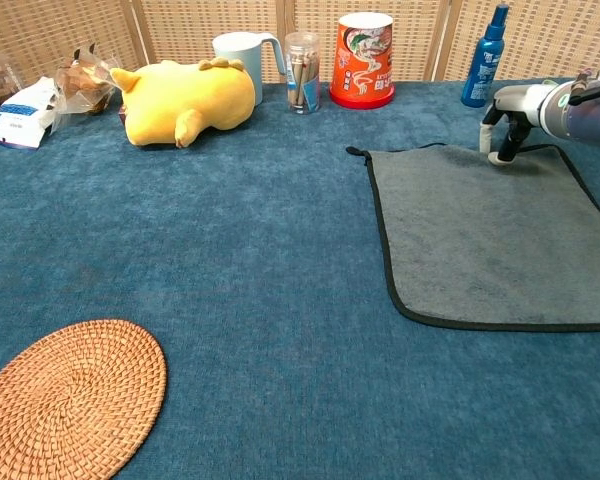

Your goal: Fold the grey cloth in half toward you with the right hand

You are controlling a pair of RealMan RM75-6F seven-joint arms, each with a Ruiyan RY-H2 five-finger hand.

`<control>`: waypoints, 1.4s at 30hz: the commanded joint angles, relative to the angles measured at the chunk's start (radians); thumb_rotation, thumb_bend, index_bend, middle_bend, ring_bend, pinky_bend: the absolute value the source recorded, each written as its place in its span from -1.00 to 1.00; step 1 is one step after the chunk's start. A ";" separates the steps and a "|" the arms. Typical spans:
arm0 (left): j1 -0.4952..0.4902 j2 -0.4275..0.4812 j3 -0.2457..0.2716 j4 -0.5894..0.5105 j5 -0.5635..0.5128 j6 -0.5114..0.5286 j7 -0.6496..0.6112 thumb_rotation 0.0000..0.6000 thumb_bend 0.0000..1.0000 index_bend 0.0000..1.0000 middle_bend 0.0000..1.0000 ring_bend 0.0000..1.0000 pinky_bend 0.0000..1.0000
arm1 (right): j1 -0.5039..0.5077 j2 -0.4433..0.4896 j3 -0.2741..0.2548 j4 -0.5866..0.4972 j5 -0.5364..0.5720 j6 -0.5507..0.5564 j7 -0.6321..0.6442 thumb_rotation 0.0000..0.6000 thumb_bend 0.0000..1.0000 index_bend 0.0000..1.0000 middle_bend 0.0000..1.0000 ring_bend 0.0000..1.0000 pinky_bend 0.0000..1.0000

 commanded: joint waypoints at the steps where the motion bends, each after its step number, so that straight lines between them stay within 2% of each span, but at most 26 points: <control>1: 0.001 0.000 0.000 0.000 0.002 0.003 -0.001 1.00 -0.44 -1.00 -1.00 -1.00 -1.00 | -0.001 0.001 -0.002 -0.002 -0.004 0.002 0.003 1.00 -0.09 0.15 -1.00 -1.00 -0.79; 5: 0.002 0.000 0.001 0.000 0.002 0.003 0.000 1.00 -0.44 -1.00 -1.00 -1.00 -1.00 | -0.004 -0.004 -0.010 0.002 -0.027 0.011 0.010 1.00 -0.10 0.36 -1.00 -1.00 -0.74; 7: 0.002 0.000 0.001 -0.001 0.003 0.003 0.001 1.00 -0.44 -1.00 -1.00 -1.00 -1.00 | -0.006 -0.006 -0.012 0.005 -0.033 0.012 0.015 1.00 -0.09 0.40 -1.00 -1.00 -0.73; 17: 0.001 -0.002 0.002 -0.003 0.003 0.000 0.008 1.00 -0.44 -1.00 -1.00 -1.00 -1.00 | -0.020 -0.001 -0.015 0.002 -0.070 0.018 0.043 1.00 0.02 0.54 -1.00 -1.00 -0.63; 27: 0.002 -0.002 0.004 -0.004 0.008 0.001 0.006 1.00 -0.44 -1.00 -1.00 -1.00 -1.00 | -0.043 0.014 -0.021 -0.027 -0.135 0.039 0.082 1.00 0.02 0.54 -1.00 -1.00 -0.61; 33: -0.001 -0.002 0.006 -0.005 0.007 -0.009 0.005 1.00 -0.44 -1.00 -1.00 -1.00 -1.00 | -0.081 0.073 -0.029 -0.141 -0.187 0.084 0.111 1.00 0.04 0.54 -1.00 -1.00 -0.61; 42: -0.001 0.000 0.013 -0.006 0.026 -0.008 0.002 1.00 -0.44 -1.00 -1.00 -1.00 -1.00 | -0.159 0.219 -0.053 -0.420 -0.262 0.169 0.152 1.00 0.05 0.55 -1.00 -1.00 -0.61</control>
